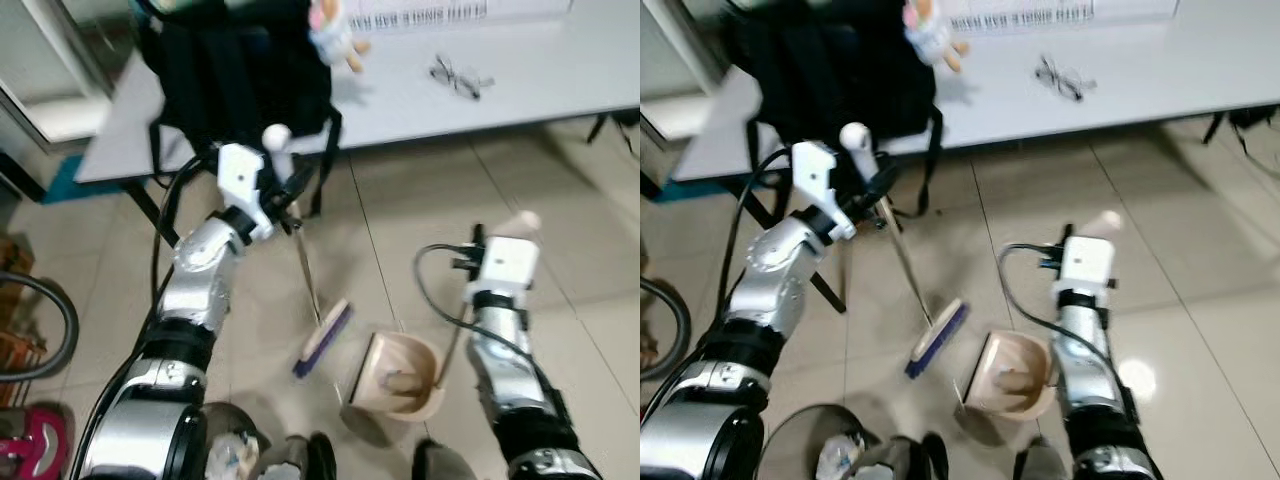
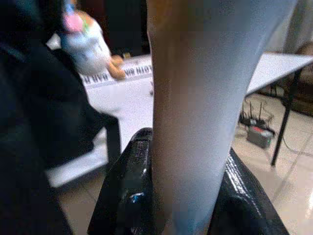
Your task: Sweep floor
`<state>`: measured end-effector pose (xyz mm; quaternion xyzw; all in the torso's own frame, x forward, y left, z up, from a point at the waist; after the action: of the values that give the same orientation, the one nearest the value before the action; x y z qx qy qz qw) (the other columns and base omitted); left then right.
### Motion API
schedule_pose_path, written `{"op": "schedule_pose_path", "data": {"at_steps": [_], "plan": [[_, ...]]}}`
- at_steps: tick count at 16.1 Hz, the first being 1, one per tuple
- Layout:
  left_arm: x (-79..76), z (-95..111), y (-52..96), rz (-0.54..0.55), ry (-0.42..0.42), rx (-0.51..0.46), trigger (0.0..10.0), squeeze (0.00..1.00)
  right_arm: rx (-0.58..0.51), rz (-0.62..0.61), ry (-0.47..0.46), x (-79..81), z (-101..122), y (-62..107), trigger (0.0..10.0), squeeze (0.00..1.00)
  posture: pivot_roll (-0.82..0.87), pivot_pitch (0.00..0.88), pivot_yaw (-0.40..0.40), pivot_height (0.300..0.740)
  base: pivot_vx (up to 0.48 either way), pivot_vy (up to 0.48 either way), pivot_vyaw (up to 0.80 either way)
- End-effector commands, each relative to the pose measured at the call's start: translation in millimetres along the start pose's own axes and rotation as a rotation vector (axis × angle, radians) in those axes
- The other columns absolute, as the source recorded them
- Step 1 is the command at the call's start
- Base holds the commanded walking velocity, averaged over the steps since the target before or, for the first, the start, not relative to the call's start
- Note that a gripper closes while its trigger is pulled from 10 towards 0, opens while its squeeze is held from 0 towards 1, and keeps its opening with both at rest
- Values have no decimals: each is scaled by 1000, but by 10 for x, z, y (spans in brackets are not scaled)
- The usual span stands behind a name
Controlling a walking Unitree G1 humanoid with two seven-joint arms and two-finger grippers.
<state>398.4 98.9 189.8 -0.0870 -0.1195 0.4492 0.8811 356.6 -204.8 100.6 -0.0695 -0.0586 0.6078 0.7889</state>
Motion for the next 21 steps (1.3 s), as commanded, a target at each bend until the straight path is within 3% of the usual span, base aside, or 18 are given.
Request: {"op": "schedule_pose_path", "data": {"at_steps": [1, 3, 5, 6, 8, 13, 21], "plan": [[67, 51, 47, 30, 27, -23, 10000, 0, -29, -11, -36, -31, 95, -18, 10000, 0, -85, 0, 162, 740, 0, 0, 0], [65, -10, 81, 42, 9, 3, 10000, 0, -36, -34, -52, -122, 142, -43, 10000, 0, -97, 0, 159, 740, 0, 0, 0], [-19, -214, 183, 19, -88, 97, 10000, 0, -29, -69, -85, -227, 197, -48, 10000, 0, -103, 0, 151, 740, 0, 0, 0], [6, -383, 298, 90, -113, 150, 10000, 0, -33, -96, -99, -309, 293, -34, 10000, 0, -125, 0, 150, 740, 0, 0, 0], [22, -446, 372, 165, -114, 157, 10000, 0, -49, -103, -104, -334, 413, -31, 10000, 0, -143, 0, 147, 740, 0, 0, 0], [-182, -534, 478, 231, -112, 152, 10000, 0, -78, -79, -103, -237, 712, -52, 10000, 0, -164, 0, 130, 740, 0, 0, 0], [-237, -557, 562, 295, -110, 161, 10000, 0, -64, -43, -86, -174, 873, -142, 10000, 0, -152, 0, 76, 740, 0, 0, 0]]}}
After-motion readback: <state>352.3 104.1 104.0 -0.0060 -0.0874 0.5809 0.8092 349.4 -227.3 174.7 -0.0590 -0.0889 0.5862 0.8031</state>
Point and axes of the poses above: a point about 5 cm out from each wrist's last joint towards the gripper, its own y axis pointing back from the gripper into the wrist, its own z axis along the axis of the wrist's last joint, x = y × z, the point moved 5 cm from there along -y, pointing out of the wrist towards the gripper, and after that the axes turned 5 degrees about -y, right-handed, at the moved point
